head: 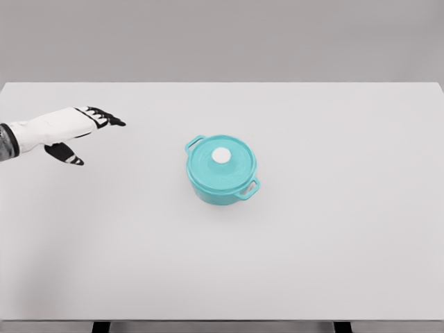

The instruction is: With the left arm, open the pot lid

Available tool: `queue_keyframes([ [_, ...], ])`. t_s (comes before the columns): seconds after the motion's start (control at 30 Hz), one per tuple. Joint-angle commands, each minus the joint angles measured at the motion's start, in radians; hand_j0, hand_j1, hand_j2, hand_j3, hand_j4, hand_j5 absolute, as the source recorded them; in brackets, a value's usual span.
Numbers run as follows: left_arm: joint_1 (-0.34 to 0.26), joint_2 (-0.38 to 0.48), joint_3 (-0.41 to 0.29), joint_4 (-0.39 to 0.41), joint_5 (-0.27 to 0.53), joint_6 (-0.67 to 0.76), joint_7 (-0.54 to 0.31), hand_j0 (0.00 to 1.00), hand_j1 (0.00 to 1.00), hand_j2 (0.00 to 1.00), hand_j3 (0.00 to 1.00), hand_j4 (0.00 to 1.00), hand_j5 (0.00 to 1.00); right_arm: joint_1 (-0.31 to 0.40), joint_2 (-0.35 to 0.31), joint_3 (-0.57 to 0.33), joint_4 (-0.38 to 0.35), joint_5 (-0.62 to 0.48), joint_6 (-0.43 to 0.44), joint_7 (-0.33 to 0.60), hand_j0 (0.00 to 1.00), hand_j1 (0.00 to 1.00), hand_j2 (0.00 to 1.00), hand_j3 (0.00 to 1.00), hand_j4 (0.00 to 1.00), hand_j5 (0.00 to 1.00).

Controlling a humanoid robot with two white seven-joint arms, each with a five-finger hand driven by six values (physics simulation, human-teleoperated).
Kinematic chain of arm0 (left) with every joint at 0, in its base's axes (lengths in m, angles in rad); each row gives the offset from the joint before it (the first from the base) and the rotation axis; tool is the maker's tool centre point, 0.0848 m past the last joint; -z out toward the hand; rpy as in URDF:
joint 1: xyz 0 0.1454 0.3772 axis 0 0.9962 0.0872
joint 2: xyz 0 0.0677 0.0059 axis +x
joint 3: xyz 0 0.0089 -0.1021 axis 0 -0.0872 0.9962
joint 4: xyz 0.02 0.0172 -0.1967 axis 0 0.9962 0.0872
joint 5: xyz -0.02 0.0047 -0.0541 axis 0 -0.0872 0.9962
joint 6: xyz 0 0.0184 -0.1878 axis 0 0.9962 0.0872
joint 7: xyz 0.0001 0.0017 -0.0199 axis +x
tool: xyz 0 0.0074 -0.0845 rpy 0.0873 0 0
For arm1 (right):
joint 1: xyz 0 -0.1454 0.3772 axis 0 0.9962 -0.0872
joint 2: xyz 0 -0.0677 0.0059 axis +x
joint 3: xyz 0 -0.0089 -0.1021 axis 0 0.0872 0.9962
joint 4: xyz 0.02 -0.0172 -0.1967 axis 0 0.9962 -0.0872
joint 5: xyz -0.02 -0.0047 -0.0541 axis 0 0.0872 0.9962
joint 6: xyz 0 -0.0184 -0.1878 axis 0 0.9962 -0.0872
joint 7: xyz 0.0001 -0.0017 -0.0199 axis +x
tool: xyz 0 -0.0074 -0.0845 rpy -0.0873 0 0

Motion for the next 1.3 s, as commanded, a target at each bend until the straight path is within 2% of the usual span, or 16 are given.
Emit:
queue_keyframes([
  [0.0,0.0,-0.004,-0.002,-0.002,0.001,0.002,-0.004,1.0,1.0,1.0,1.0,1.0,1.0,0.0,0.0,0.0,0.001,0.0,0.0,0.0,1.0,1.0,1.0,1.0,1.0,1.0],
  [0.2,0.0,-0.006,-0.009,-0.003,-0.002,0.002,-0.006,1.0,1.0,1.0,1.0,1.0,1.0,0.003,0.0,0.0,0.003,0.0,0.0,0.0,1.0,1.0,1.0,1.0,1.0,1.0],
  [0.33,0.0,-0.013,-0.014,-0.063,-0.002,0.002,-0.006,1.0,1.0,1.0,1.0,1.0,1.0,0.003,0.0,0.0,0.003,0.0,0.0,0.0,1.0,1.0,1.0,1.0,1.0,1.0],
  [0.4,-0.029,-0.029,-0.072,-0.092,0.014,0.002,0.005,1.0,1.0,1.0,1.0,1.0,1.0,0.003,0.0,0.0,0.003,0.0,0.0,0.0,1.0,1.0,1.0,1.0,1.0,1.0],
  [0.43,-0.101,-0.027,-0.164,-0.092,0.134,0.002,0.008,1.0,1.0,1.0,1.0,1.0,1.0,0.003,0.0,0.0,0.005,0.0,0.0,0.0,1.0,1.0,1.0,1.0,1.0,1.0],
  [0.47,-0.161,-0.029,-0.314,-0.065,0.229,0.002,0.008,1.0,1.0,1.0,1.0,1.0,1.0,0.003,0.0,0.0,0.005,0.0,0.0,0.0,1.0,1.0,1.0,1.0,1.0,1.0],
  [0.5,-0.266,-0.035,-0.518,-0.046,0.231,0.002,0.005,1.0,1.0,1.0,1.0,1.0,1.0,0.003,0.0,0.0,0.005,0.0,0.0,0.0,1.0,1.0,1.0,1.0,1.0,1.0],
  [0.53,-0.345,-0.038,-0.65,-0.046,0.228,0.002,0.002,1.0,1.0,1.0,1.0,1.0,1.0,0.003,0.0,0.0,0.003,0.0,0.0,0.0,1.0,1.0,1.0,1.0,1.0,1.0],
  [0.57,-0.437,-0.035,-0.687,-0.049,0.228,0.002,-0.001,1.0,1.0,1.0,1.0,1.0,1.0,0.003,0.0,0.0,0.003,0.0,0.0,0.0,1.0,1.0,1.0,1.0,1.0,1.0],
  [0.6,-0.474,-0.033,-0.678,-0.051,0.228,0.002,-0.001,1.0,1.0,1.0,1.0,1.0,1.0,0.003,0.0,0.0,0.003,0.0,0.0,0.0,1.0,1.0,1.0,1.0,1.0,1.0],
  [0.7,-0.537,-0.144,-0.664,-0.068,0.228,0.002,-0.001,1.0,1.0,1.0,1.0,1.0,1.0,0.003,0.0,0.0,0.003,0.0,0.0,0.0,1.0,1.0,1.0,1.0,1.0,1.0],
  [0.77,-0.532,-0.164,-0.654,-0.115,0.234,0.002,0.005,1.0,1.0,1.0,1.0,1.0,1.0,0.003,0.0,0.0,0.005,0.0,0.0,0.0,1.0,1.0,1.0,1.0,1.0,1.0],
  [0.87,-0.525,-0.174,-0.629,-0.108,0.239,0.002,0.005,1.0,1.0,1.0,1.0,1.0,1.0,0.003,0.0,0.0,0.005,0.0,0.0,0.0,1.0,1.0,1.0,1.0,1.0,1.0],
  [1.0,-0.482,-0.177,-0.628,-0.114,0.235,0.002,0.004,1.0,1.0,1.0,1.0,1.0,1.0,0.003,0.0,0.0,0.003,0.0,0.0,0.0,1.0,1.0,1.0,1.0,1.0,1.0],
  [1.27,-0.454,-0.182,-0.634,-0.111,0.209,0.002,-0.004,1.0,1.0,1.0,1.0,1.0,1.0,0.003,0.0,0.0,0.005,0.0,0.0,0.0,1.0,1.0,1.0,1.0,1.0,1.0],
])
